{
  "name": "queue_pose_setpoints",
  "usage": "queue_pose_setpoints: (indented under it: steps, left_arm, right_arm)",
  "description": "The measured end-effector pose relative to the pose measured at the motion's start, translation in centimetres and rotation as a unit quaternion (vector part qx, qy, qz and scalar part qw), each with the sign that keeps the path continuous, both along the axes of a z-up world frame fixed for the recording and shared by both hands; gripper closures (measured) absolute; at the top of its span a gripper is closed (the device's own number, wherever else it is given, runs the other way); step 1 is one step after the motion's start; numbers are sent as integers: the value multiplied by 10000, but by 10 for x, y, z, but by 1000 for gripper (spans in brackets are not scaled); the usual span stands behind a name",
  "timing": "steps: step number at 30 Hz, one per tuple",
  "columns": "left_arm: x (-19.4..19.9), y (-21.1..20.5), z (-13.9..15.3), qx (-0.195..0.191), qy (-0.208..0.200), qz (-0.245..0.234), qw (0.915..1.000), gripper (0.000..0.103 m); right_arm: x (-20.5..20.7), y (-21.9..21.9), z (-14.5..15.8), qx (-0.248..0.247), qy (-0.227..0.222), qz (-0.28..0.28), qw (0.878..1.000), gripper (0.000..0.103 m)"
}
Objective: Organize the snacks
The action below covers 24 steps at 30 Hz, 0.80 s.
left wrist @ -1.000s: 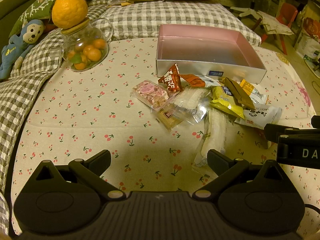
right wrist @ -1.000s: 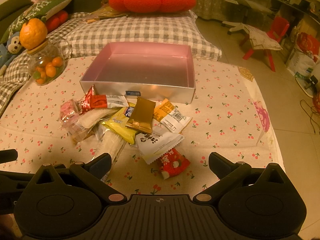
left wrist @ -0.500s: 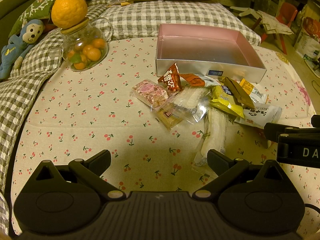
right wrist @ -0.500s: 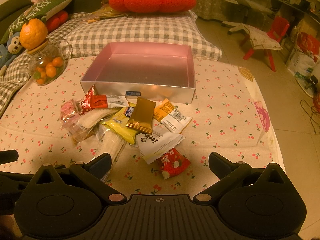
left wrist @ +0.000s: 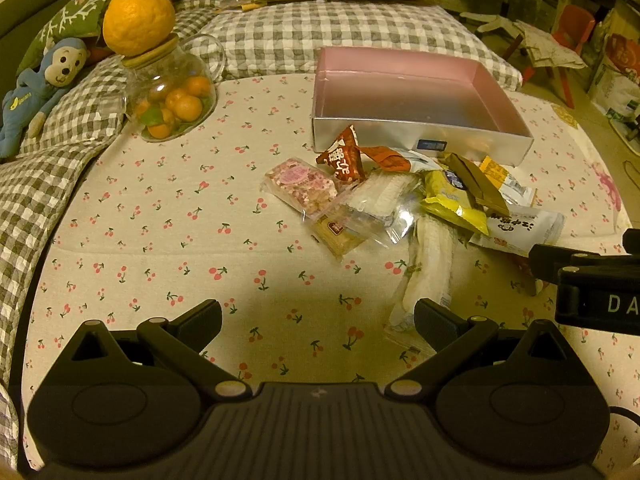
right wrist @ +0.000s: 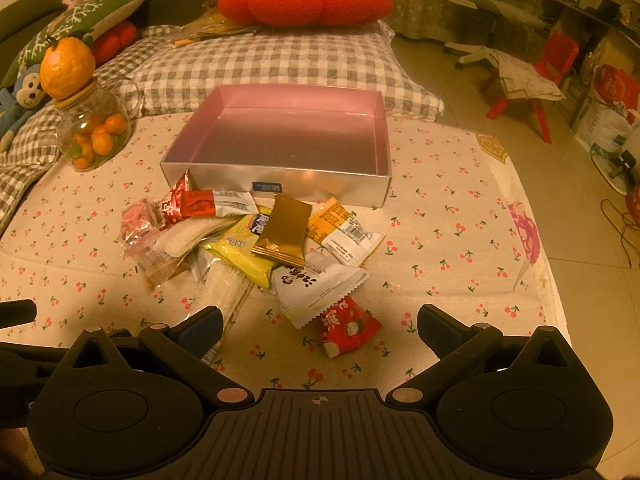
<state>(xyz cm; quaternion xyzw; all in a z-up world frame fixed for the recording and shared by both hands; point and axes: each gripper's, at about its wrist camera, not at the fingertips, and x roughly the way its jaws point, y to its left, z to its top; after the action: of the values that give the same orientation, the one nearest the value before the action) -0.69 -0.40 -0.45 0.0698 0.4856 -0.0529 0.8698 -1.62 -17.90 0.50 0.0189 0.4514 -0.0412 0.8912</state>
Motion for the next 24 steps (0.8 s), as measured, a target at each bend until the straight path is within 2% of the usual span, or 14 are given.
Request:
queue_pose_setpoints:
  steps: [11,17,24]
  left_arm:
    - [5,4,1,-90,115,-84,9999,0]
    - [15,11,1,-196,62,-139,9997,0]
    - [25,17,6,-586,72,-657,9961,0]
  right_arm:
    - [8,-9,12,-1,-139,-47,9999,0]
    - [23,-20,8,192,83,10,9998,0]
    - [32,-30,3,621,378,156,9972,0]
